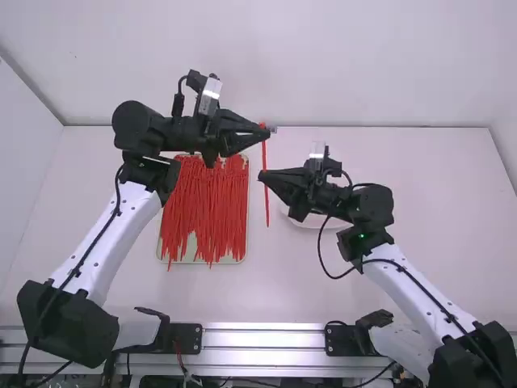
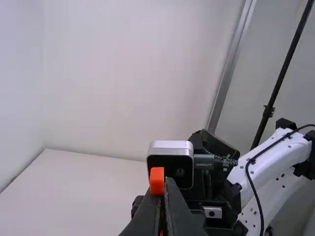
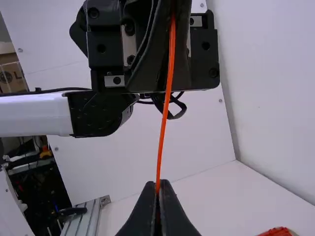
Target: Fasten the cable tie
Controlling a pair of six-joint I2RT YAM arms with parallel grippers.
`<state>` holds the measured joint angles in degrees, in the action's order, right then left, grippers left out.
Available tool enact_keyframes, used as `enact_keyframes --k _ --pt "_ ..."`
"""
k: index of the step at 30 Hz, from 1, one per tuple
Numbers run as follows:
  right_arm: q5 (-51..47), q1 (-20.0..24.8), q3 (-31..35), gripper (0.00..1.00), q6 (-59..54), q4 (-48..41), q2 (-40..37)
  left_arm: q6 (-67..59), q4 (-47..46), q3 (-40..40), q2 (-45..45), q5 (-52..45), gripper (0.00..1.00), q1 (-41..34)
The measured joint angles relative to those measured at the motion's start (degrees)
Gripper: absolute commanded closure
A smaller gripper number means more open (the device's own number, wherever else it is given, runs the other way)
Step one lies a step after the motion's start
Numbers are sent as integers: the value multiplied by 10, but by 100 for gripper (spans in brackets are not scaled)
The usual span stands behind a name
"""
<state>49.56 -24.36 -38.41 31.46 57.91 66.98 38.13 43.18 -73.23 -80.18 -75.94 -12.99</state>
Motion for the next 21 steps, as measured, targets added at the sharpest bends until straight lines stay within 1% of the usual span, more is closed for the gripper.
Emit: enact_keyframes --k 1,2,3,4,5,6,7,10,11,18,20,21 --pt "0 0 0 100 0 0 0 0 -1 0 0 1 99 0" --pt "0 0 0 89 1 0 0 0 -5 0 0 2 99 0" --pt "1 0 0 69 1 -1 0 0 -10 0 0 3 99 0" --pt "0 0 0 58 1 -1 0 1 -14 0 0 4 99 0" --pt "0 1 0 38 1 0 0 3 -18 0 0 4 99 0" --pt "0 2 0 30 1 0 0 5 -24 0 0 7 99 0" --pt "0 5 0 27 6 0 0 8 -32 0 0 11 99 0" --pt "0 18 0 27 31 -2 0 15 -53 0 0 19 99 4" --pt "0 24 0 2 42 -4 0 20 -58 0 0 23 98 6" --pt "0 63 0 2 100 -30 0 64 -74 0 0 41 99 42" --pt "0 69 0 2 89 -27 0 75 -76 0 0 42 99 49" --pt "1 69 0 2 62 -24 0 87 -81 0 0 42 99 57"
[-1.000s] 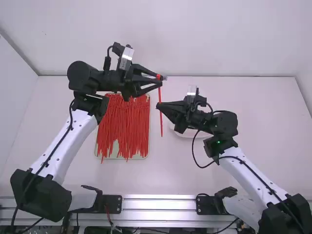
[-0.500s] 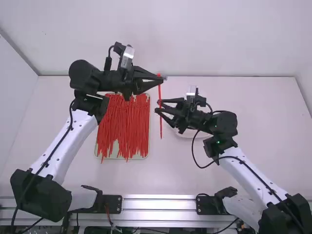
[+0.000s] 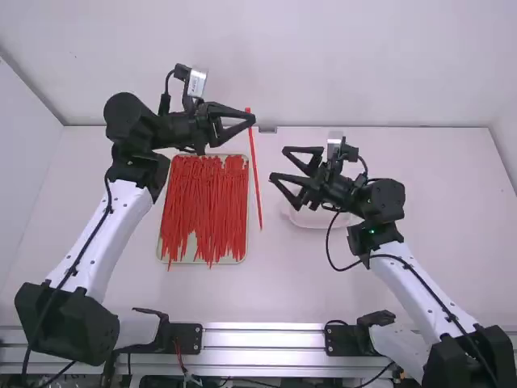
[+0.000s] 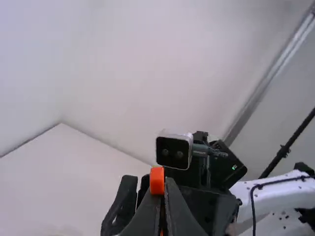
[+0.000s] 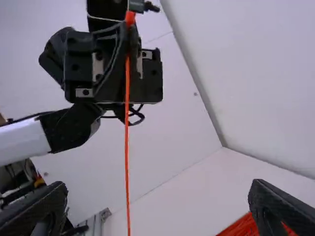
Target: Fasten the cable tie
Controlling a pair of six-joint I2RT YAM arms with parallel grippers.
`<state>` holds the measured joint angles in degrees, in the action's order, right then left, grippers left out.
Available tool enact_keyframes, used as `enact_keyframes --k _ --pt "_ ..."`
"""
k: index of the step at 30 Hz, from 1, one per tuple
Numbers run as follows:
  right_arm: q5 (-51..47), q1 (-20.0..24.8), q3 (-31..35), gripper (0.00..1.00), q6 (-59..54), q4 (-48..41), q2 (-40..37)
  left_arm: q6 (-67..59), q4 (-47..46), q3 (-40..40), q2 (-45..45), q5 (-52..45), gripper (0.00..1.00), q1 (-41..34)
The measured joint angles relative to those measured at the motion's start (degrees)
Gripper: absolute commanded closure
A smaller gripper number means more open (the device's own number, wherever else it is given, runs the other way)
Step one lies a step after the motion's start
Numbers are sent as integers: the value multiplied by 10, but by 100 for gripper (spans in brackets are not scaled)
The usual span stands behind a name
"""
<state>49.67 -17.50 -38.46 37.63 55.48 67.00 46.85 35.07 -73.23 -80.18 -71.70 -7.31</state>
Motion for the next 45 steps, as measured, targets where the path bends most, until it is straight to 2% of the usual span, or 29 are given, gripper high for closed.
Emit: enact_keyframes --k 4,9,18,21,30,35,41,45 --pt "22 -14 0 2 -102 -8 0 27 -34 -2 0 4 98 19" --pt "35 -35 0 2 -234 -36 0 49 -110 -51 -29 4 99 30" --pt "46 -25 0 2 -398 -52 0 64 -267 -166 -135 -2 98 30" --pt "70 -15 0 2 -460 -52 0 72 -302 -177 -162 -2 98 30" --pt "233 29 0 2 -721 -56 0 119 -320 -177 -186 -29 98 28" --pt "278 39 -1 2 -816 -56 0 189 -321 -177 -186 -58 98 13" --pt "291 15 -1 2 -911 -56 0 259 -321 -175 -186 -62 98 -18" --pt "293 -8 -1 2 -977 -56 0 273 -365 -168 -186 -56 98 -31"
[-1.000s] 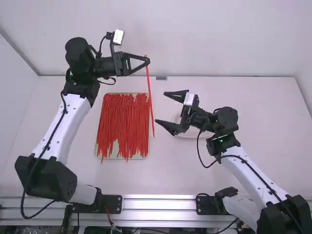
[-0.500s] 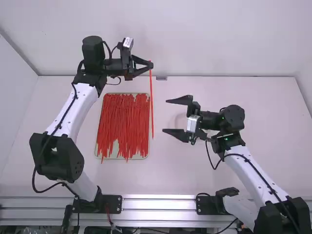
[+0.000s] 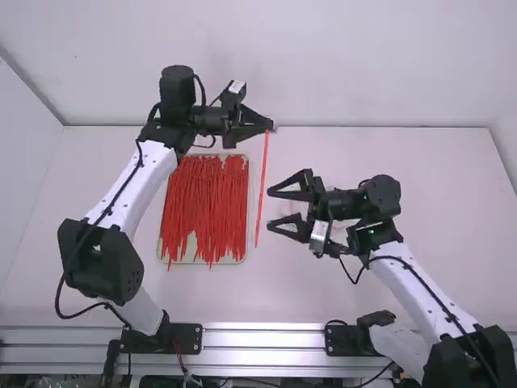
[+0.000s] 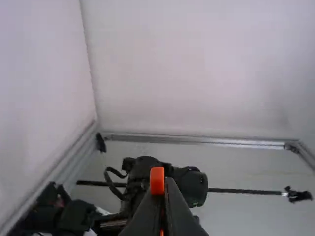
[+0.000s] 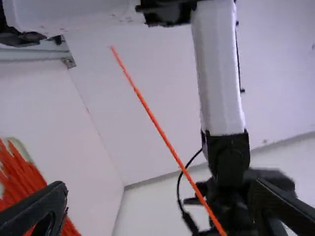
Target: Fasten the cable tie
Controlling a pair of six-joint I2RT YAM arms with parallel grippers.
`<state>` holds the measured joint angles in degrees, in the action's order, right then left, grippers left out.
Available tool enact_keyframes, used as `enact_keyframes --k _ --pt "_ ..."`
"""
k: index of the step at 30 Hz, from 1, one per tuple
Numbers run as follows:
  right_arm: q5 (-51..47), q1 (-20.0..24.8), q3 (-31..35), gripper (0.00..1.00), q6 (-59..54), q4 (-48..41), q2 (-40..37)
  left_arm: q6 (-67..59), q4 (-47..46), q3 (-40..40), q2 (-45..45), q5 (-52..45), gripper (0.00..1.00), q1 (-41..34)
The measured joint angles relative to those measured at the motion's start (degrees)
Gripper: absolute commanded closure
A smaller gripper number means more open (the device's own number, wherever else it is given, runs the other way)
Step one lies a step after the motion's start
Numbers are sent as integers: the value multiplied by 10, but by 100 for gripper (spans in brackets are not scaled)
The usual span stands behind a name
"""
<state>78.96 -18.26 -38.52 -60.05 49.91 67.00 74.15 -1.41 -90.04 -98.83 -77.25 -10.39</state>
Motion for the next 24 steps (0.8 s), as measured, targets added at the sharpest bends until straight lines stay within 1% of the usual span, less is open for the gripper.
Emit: enact_keyframes --k 2,4,5,6,7,8,10,11,16,18,19,20,24 --pt "-2 -9 0 2 -26 -7 0 -4 -41 2 0 7 98 0" --pt "-7 -13 0 11 -40 -13 0 -13 -70 3 0 14 98 0" --pt "-12 -17 0 22 -49 -17 0 -23 -97 3 0 22 98 0" --pt "-15 -18 0 26 -52 -19 0 -27 -109 3 0 26 98 0" --pt "-17 -20 0 33 -56 -21 0 -33 -123 3 0 31 97 0" --pt "-20 -23 0 40 -61 -21 0 -37 -136 3 0 39 98 0" --pt "-28 -31 0 47 -66 -21 0 -48 -146 3 0 49 98 0" --pt "-30 -33 0 48 -68 -21 0 -49 -147 3 0 51 98 0" --pt "-40 -38 0 68 -74 -20 0 -52 -146 3 0 63 98 -2" --pt "-42 -38 0 85 -76 -20 0 -53 -147 3 0 66 98 -2" --pt "-43 -38 0 87 -76 -19 0 -54 -146 3 0 67 98 -2" --pt "-44 -38 0 100 -78 -15 0 -55 -146 3 0 69 98 -2" --pt "-46 -38 0 100 -75 -12 0 -59 -147 3 0 73 98 -2"
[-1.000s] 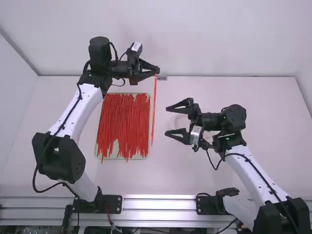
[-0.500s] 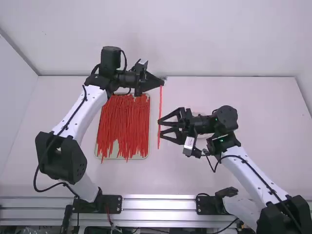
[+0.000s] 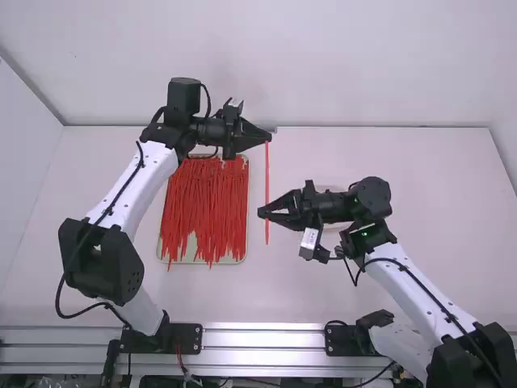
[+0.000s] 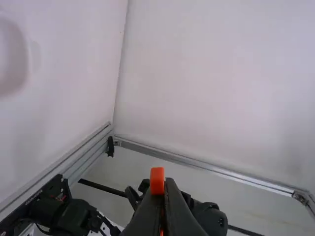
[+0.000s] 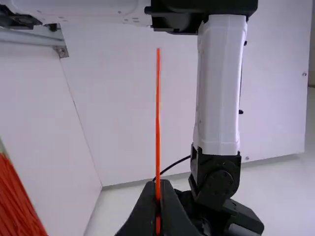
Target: Fasten the cable tie
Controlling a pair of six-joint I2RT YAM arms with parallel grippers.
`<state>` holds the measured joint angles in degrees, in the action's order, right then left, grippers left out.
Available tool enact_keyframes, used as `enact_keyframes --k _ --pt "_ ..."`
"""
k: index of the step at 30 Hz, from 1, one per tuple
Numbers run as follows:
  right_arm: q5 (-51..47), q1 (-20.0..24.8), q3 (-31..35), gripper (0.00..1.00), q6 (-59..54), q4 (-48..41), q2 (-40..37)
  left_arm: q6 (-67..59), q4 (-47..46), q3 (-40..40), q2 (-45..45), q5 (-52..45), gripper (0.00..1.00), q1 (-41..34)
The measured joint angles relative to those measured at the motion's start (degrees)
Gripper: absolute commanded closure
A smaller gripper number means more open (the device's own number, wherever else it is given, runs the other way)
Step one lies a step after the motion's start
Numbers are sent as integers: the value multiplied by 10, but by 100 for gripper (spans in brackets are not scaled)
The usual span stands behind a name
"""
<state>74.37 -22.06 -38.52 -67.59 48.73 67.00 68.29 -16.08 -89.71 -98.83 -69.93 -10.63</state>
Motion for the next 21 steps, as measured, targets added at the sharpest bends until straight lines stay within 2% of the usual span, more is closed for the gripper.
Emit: enact_keyframes --k 21 --pt "-10 0 0 100 2 0 0 -2 2 0 0 16 98 0"
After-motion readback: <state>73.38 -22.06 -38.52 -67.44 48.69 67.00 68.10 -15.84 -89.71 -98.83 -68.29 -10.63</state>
